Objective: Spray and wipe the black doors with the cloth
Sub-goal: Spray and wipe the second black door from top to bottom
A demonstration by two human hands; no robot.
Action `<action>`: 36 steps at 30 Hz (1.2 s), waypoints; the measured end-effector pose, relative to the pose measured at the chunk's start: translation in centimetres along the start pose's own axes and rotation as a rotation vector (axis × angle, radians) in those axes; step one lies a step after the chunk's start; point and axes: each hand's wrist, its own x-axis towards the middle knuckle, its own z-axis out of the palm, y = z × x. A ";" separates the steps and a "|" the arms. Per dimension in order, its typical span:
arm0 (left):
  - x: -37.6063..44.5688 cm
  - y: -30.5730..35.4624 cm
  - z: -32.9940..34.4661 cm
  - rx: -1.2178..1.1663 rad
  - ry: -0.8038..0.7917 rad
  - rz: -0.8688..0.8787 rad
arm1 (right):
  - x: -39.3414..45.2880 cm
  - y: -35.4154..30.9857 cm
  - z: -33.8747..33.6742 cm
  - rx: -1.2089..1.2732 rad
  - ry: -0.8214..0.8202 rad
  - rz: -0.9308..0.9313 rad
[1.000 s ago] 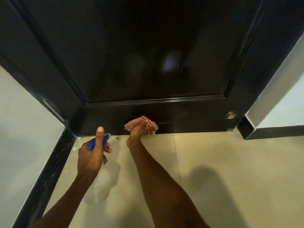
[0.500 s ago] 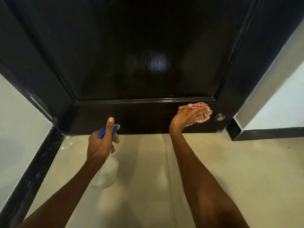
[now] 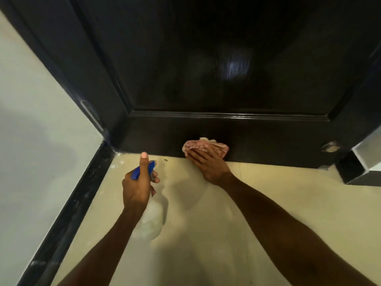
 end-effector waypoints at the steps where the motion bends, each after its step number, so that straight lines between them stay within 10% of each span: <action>1: -0.1 -0.5 -0.2 -0.007 0.013 -0.017 | 1.3 -0.2 -0.4 -0.058 -0.070 -0.106; 10: 0.0 -2.3 -2.5 0.008 0.075 -0.056 | 8.7 -1.7 -5.4 -0.382 -0.167 -0.388; 18: -0.8 -0.8 0.2 -0.029 0.041 -0.009 | -4.5 8.9 -1.4 -0.345 -0.111 -0.464; 36: -6.3 12.3 8.0 -0.264 -0.226 0.294 | -12.7 15.4 -11.6 0.236 0.559 0.727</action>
